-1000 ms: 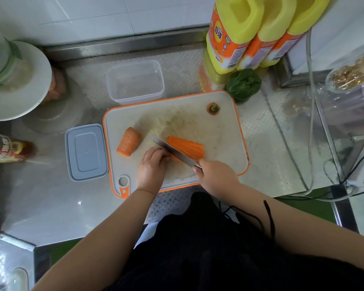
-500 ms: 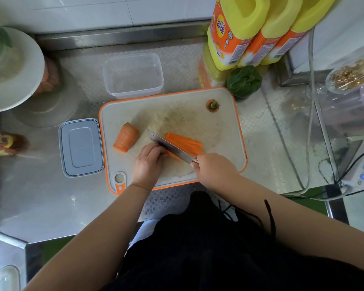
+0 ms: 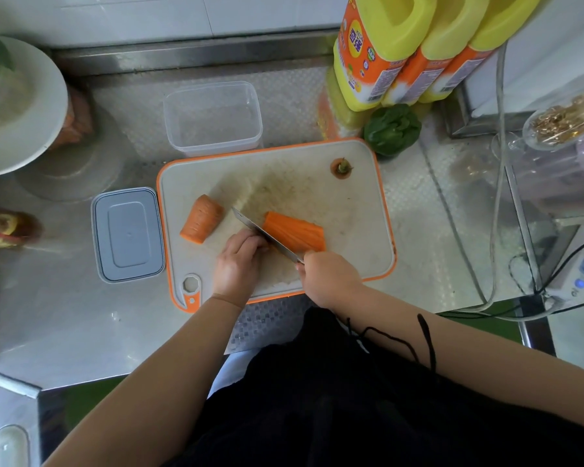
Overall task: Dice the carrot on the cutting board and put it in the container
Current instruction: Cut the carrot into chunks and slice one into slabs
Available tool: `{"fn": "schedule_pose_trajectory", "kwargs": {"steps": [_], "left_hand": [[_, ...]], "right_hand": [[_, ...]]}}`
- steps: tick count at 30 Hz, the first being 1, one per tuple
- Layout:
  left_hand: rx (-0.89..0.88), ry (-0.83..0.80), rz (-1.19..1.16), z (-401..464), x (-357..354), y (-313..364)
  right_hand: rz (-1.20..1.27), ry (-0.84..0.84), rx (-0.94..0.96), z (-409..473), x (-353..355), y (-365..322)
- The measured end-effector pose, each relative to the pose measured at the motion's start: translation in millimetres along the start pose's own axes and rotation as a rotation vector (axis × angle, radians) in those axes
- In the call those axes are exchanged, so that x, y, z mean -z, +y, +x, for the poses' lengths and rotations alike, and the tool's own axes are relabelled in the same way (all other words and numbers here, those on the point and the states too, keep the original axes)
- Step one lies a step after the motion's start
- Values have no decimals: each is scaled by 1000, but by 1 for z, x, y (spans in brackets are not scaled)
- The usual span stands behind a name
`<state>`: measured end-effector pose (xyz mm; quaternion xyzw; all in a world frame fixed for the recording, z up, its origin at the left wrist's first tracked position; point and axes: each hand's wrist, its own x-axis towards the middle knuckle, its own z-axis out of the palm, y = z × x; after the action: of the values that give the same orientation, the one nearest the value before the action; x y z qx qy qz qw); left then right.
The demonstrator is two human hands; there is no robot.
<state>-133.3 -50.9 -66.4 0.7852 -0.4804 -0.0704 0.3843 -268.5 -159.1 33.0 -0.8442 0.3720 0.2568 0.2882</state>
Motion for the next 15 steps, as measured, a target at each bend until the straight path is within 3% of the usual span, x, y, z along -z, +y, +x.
{"fn": "schedule_pose_trajectory", "kwargs": {"steps": [5, 11, 13, 15], "left_hand": [[19, -48, 26, -2, 5, 5], [-113, 95, 194, -4, 29, 28], [-168, 47, 366, 10, 36, 36], [-167, -105, 487, 28, 39, 42]], "right_hand": [[-71, 52, 54, 1, -11, 4], [-117, 133, 58, -2, -19, 4], [-130, 158, 64, -2, -20, 5], [-155, 179, 87, -2, -21, 5]]}}
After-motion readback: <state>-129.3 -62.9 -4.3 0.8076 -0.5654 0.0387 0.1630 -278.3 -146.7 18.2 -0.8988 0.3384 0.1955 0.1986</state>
